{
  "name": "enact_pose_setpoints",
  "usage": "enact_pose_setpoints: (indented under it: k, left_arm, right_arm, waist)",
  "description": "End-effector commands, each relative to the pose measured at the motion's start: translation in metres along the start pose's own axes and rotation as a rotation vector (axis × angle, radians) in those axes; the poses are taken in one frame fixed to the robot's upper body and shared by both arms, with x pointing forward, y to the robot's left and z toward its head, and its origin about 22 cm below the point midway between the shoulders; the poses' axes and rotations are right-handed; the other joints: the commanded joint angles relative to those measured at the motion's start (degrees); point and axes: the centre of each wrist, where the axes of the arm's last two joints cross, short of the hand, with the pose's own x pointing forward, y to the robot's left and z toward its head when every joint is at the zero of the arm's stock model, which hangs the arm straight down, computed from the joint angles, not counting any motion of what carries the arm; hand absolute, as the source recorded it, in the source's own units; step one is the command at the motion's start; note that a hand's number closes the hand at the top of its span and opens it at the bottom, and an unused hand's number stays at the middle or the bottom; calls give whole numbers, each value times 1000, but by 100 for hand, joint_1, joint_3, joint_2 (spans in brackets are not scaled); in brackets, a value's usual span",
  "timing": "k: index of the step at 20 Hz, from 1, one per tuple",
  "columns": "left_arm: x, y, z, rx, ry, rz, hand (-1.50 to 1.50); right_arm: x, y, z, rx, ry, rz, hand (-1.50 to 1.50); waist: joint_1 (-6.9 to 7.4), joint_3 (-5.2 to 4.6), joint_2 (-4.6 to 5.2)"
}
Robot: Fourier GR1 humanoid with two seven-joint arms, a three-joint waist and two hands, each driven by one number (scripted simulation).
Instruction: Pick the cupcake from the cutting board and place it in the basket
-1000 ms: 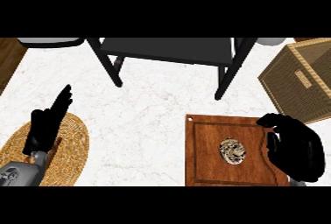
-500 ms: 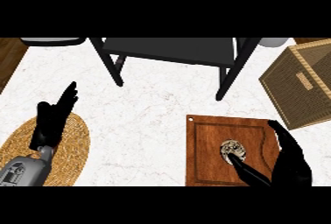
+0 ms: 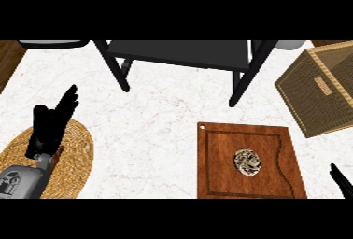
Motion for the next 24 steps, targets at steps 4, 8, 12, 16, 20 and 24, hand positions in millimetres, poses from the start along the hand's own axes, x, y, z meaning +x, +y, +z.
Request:
enact_pose_setpoints:
  k: [4,8,12,16,20,24]
  left_arm:
    - [13,-11,-5,-25,-11,-11,0]
    - [8,-30,-5,-25,-26,-7,0]
    - [-4,-14,-10,-25,-7,7,0]
    - [4,-13,-6,-36,21,20,0]
    - [3,-14,-18,-28,-5,20,0]
    - [-1,-31,-5,-28,-13,7,0]
  right_arm:
    - [72,-44,7,317,104,70,-150]
    - [104,-57,-3,360,155,67,-150]
    - [102,-60,-18,313,185,67,-150]
    - [110,-44,-6,250,179,45,-150]
    - [89,-32,-13,178,213,87,-150]
    - [97,-32,-19,169,199,86,-150]
  waist:
    - [104,23,9]
    - [152,51,1]
    - [169,60,-3]
    - [166,62,-16]
    - [162,62,-7]
    - [173,63,-13]
